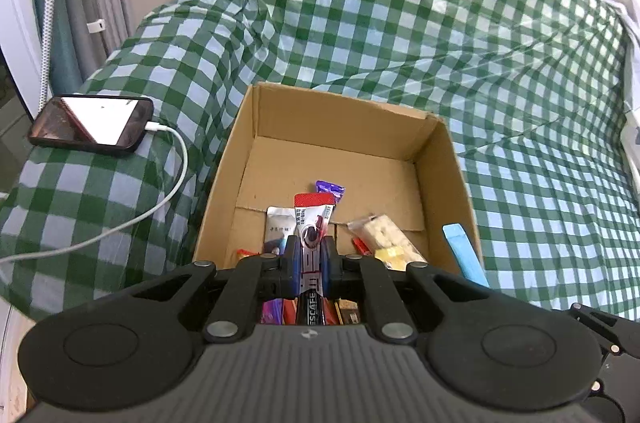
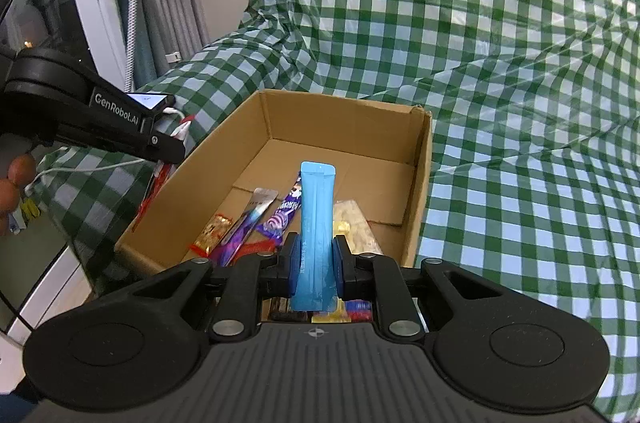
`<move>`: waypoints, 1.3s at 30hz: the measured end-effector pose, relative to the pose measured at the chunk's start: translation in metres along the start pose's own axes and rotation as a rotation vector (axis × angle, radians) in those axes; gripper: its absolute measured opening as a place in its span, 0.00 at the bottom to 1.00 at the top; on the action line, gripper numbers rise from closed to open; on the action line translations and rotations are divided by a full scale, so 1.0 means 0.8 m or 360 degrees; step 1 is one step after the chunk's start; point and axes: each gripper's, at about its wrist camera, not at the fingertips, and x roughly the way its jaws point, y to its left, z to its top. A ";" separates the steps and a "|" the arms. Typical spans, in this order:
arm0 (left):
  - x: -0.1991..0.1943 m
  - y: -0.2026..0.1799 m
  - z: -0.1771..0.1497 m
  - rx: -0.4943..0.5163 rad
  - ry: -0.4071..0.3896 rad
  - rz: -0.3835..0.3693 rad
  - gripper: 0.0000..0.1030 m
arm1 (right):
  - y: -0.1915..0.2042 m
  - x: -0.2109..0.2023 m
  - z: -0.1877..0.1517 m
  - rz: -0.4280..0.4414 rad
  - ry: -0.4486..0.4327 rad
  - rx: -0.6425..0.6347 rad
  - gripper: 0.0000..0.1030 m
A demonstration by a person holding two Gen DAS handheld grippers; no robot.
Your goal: Organize snacks
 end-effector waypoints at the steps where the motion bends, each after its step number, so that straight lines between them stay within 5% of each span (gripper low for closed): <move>1: 0.008 0.000 0.004 0.0002 0.0012 0.0003 0.11 | -0.001 0.008 0.003 0.0001 0.0005 0.0008 0.17; 11: 0.080 -0.009 0.022 0.0093 0.0088 0.0014 0.17 | -0.027 0.083 0.020 0.0018 0.0080 0.0055 0.19; 13: 0.089 -0.017 0.025 0.0187 0.0092 0.0034 0.82 | -0.032 0.095 0.023 0.0014 0.0088 0.0057 0.24; 14: 0.091 -0.018 0.028 0.0203 0.0077 0.0087 0.96 | -0.035 0.102 0.025 0.0010 0.0088 0.0053 0.40; 15: 0.089 -0.018 0.029 0.0204 0.0024 0.0120 1.00 | -0.039 0.109 0.027 0.0004 0.0089 0.0048 0.51; 16: 0.084 -0.016 0.028 0.0210 -0.0042 0.0134 1.00 | -0.042 0.113 0.029 -0.0020 0.0092 0.0051 0.66; 21: 0.078 -0.009 0.015 0.0209 -0.0004 0.0156 1.00 | -0.050 0.111 0.025 -0.0070 0.0132 0.0088 0.81; 29: 0.036 -0.009 -0.028 0.0153 0.0065 0.0203 1.00 | -0.029 0.067 -0.002 -0.0056 0.0197 0.0186 0.95; 39: -0.056 -0.016 -0.078 0.0206 -0.0041 0.0273 1.00 | 0.004 -0.016 -0.028 -0.0132 0.0126 0.0199 0.97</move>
